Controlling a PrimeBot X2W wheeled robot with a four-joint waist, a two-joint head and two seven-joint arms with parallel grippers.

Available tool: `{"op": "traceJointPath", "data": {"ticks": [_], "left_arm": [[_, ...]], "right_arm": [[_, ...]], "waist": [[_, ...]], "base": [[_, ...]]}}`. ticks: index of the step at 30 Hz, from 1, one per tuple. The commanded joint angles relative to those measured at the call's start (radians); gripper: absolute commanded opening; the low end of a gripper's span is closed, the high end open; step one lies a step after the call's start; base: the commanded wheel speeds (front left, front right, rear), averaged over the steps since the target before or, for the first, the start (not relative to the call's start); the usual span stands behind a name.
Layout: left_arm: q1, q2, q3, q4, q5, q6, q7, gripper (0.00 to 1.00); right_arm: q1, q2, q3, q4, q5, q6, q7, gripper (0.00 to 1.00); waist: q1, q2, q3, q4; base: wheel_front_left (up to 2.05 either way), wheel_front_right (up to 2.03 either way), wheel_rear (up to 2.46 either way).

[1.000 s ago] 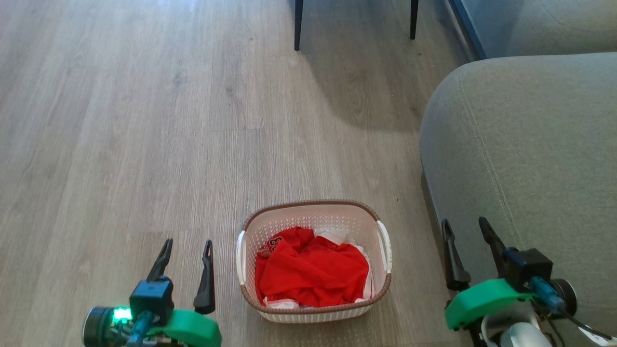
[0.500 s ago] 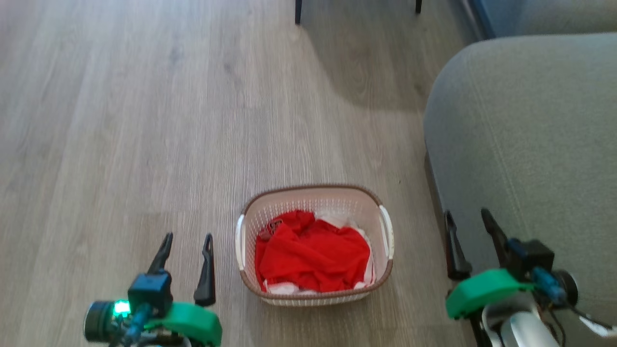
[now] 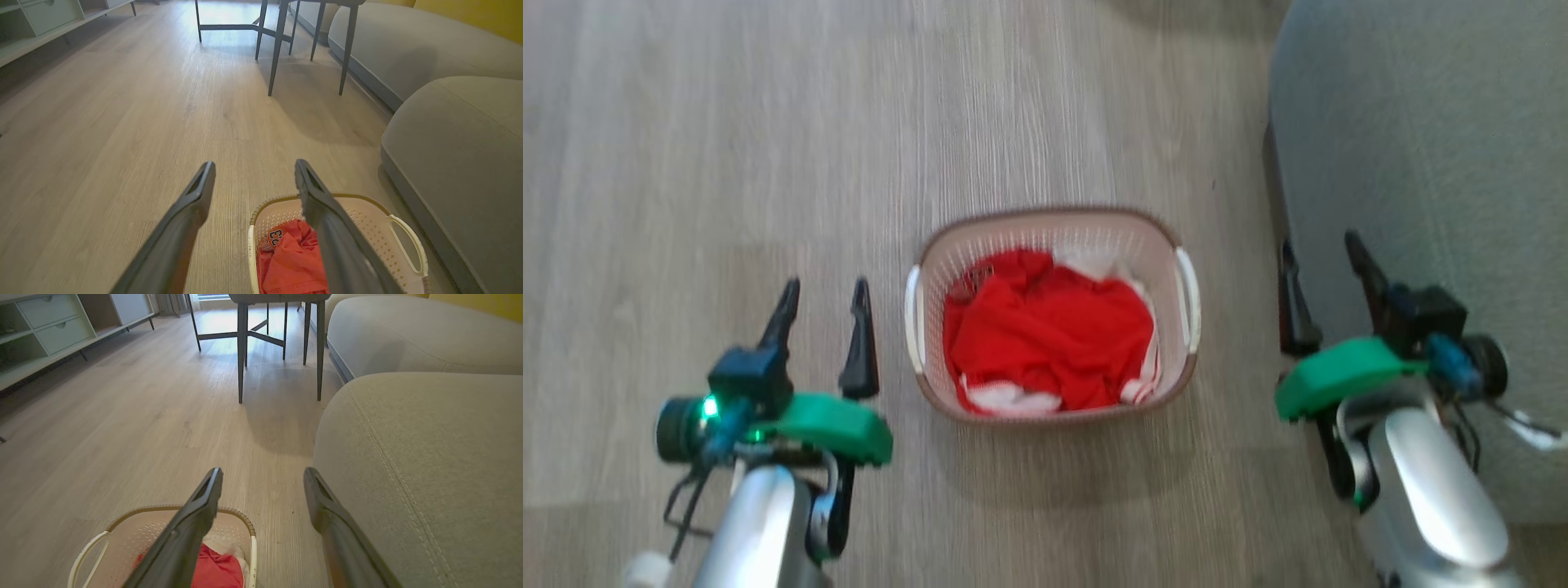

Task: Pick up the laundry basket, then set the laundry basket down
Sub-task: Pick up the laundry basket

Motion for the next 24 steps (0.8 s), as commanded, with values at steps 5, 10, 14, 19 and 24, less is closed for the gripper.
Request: {"op": "traceJointPath", "data": {"ticks": [5, 10, 14, 19, 24], "left_arm": [[-0.114, 0.002, 0.018, 0.032, -0.023, 0.008, -0.01, 1.0], [-0.196, 0.002, 0.009, 0.107, -0.036, 0.002, -0.01, 1.0], [-0.256, 0.002, -0.003, 0.167, -0.054, -0.002, -0.01, 1.0], [-0.33, 0.001, -0.024, 0.25, -0.079, -0.01, -0.01, 1.0], [-0.399, 0.001, -0.054, 0.32, -0.098, -0.015, -0.01, 1.0]], "right_arm": [[-0.106, -0.008, 0.016, 0.019, -0.014, 0.001, -0.012, 1.0], [-0.182, -0.008, 0.019, 0.08, -0.018, 0.001, -0.012, 1.0], [-0.233, -0.008, 0.024, 0.127, -0.016, 0.001, -0.012, 1.0], [-0.284, -0.008, 0.03, 0.174, -0.016, 0.001, -0.012, 1.0], [-0.323, -0.008, 0.037, 0.207, -0.017, 0.001, -0.012, 1.0]], "waist": [[-0.0002, 0.0, 0.174, -0.009], [-0.0002, 0.0, 0.268, -0.004], [-0.0002, 0.0, 0.333, 0.004], [-0.0002, 0.0, 0.407, 0.016], [-0.0002, 0.0, 0.474, 0.028]], "base": [[0.0, 0.0, 0.0], [0.0, 0.0, 0.0], [0.0, 0.0, 0.0], [0.0, 0.0, 0.0], [0.0, 0.0, 0.0]]}}
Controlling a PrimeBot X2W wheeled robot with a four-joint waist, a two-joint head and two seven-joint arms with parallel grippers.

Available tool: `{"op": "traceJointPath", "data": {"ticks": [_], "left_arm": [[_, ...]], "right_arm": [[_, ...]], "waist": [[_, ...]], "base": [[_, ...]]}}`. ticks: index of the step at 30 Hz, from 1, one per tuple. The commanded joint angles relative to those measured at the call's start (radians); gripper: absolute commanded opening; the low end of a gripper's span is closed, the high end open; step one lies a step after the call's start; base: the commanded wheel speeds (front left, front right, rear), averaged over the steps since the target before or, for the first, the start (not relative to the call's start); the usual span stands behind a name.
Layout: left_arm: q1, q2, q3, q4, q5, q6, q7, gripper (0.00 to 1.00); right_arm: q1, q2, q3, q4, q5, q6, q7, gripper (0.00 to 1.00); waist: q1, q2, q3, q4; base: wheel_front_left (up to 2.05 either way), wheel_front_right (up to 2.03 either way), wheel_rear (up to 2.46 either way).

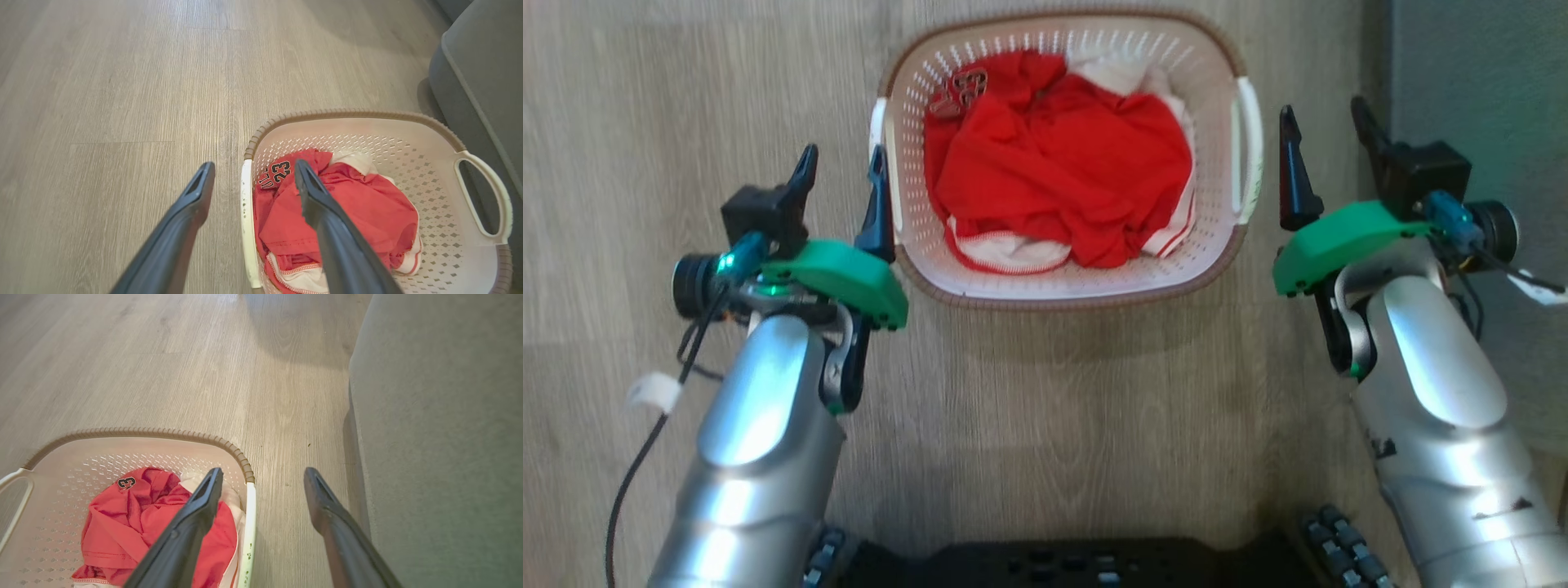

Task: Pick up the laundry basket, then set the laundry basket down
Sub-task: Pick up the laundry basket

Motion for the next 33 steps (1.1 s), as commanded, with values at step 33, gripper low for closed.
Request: {"op": "traceJointPath", "data": {"ticks": [33], "left_arm": [[-0.316, 0.017, -0.161, 0.356, -0.084, -0.018, -0.009, 1.0]], "right_arm": [[-0.212, 0.003, 0.042, 0.218, 0.009, 0.001, -0.012, 1.0]], "waist": [[-0.0001, 0.0, 0.28, 0.063]], "base": [[0.0, 0.0, 0.0]]}}
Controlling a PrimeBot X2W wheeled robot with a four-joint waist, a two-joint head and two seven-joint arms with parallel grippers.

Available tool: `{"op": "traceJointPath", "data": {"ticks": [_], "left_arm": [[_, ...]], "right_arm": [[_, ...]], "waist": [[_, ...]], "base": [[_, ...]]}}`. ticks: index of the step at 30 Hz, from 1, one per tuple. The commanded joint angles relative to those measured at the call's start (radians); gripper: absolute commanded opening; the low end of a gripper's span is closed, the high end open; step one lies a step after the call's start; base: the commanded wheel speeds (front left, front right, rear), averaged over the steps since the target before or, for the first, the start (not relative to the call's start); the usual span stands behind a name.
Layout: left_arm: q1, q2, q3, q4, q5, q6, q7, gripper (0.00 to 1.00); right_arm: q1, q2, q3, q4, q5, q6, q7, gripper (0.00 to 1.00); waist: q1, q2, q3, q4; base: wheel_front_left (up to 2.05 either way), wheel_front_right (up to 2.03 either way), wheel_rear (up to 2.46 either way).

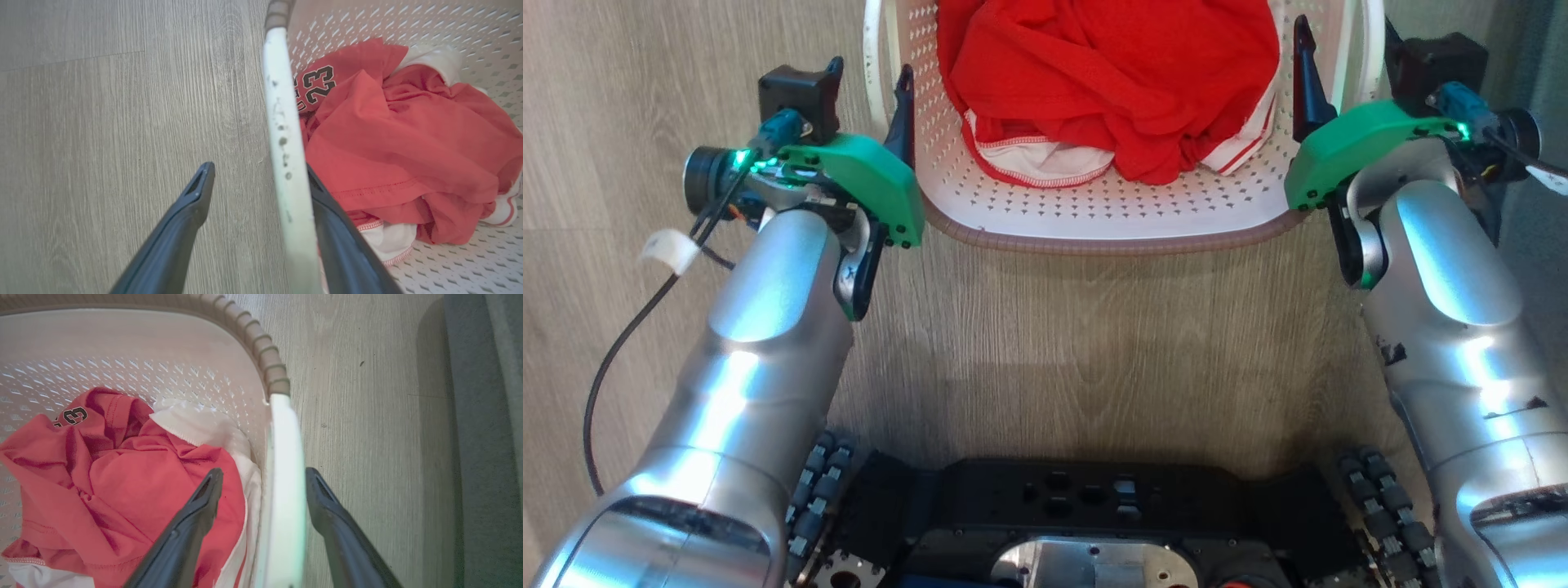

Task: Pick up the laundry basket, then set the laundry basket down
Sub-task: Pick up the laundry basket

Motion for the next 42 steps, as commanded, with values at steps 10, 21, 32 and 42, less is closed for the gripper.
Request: {"op": "traceJointPath", "data": {"ticks": [10, 21, 32, 42], "left_arm": [[-0.025, 0.024, -0.054, 0.001, -0.046, 0.011, -0.005, 1.0], [-0.027, 0.024, -0.137, 0.023, -0.104, 0.02, -0.005, 0.0], [-0.003, 0.024, -0.205, 0.015, -0.18, 0.043, -0.005, 0.0], [0.043, 0.024, -0.251, 0.044, -0.224, 0.05, -0.005, 0.0]], "right_arm": [[0.009, 0.018, 0.032, 0.024, 0.004, 0.001, -0.008, 0.73], [0.011, 0.018, 0.029, 0.047, 0.003, 0.001, -0.008, 0.16], [0.011, 0.018, 0.046, 0.081, 0.026, 0.001, -0.008, 0.0], [0.03, 0.018, 0.068, 0.157, 0.078, 0.001, -0.008, 0.0]], "waist": [[-0.0001, 0.0, 0.021, 0.006], [-0.0001, 0.0, 0.01, 0.005], [-0.0001, 0.0, -0.023, 0.004], [-0.0001, 0.0, -0.122, -0.005]], "base": [[0.0, 0.0, 0.0], [0.0, 0.0, 0.0], [0.0, 0.0, 0.0], [0.0, 0.0, 0.0]]}}
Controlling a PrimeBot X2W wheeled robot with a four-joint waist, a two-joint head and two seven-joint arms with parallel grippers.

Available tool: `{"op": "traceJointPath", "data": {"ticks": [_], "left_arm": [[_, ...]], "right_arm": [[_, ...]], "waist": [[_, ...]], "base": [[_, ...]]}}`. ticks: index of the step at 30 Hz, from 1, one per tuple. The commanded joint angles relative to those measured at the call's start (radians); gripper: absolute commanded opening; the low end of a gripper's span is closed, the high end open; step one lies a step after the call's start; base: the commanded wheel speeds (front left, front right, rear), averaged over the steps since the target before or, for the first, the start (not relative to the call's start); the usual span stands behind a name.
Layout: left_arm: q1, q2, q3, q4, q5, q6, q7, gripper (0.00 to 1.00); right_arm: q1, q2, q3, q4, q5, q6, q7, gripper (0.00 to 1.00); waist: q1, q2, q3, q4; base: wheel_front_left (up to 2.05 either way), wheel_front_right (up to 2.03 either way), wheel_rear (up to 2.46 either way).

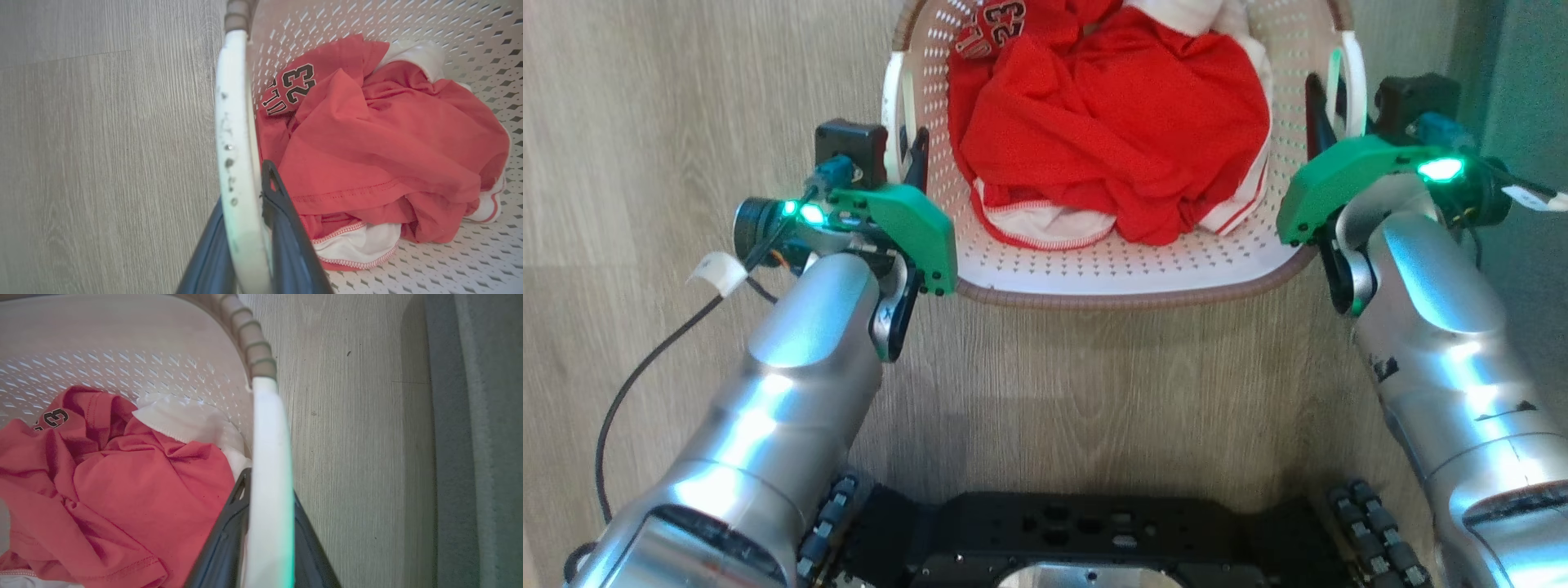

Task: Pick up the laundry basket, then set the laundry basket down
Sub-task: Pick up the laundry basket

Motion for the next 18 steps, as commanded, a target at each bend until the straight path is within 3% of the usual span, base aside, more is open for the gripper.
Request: {"op": "traceJointPath", "data": {"ticks": [1, 10, 18], "left_arm": [[0.036, 0.026, 0.006, -0.009, 0.001, 0.002, -0.006, 0.0], [0.113, 0.026, -0.041, 0.049, -0.036, -0.008, -0.006, 0.0], [0.201, 0.026, -0.113, 0.129, -0.108, -0.028, 0.003, 0.0]], "right_arm": [[0.054, 0.019, 0.024, -0.006, -0.001, 0.001, -0.008, 0.0], [0.12, 0.019, 0.077, 0.092, 0.068, 0.001, -0.008, 0.0], [0.173, 0.019, 0.203, 0.208, 0.194, 0.001, 0.004, 0.0]], "waist": [[0.0001, 0.0, -0.03, -0.003], [0.0001, 0.0, -0.189, -0.01], [0.0001, 0.0, -0.34, -0.016]], "base": [[0.0, 0.0, 0.0], [0.0, 0.0, 0.0], [0.0, 0.0, 0.0]]}}
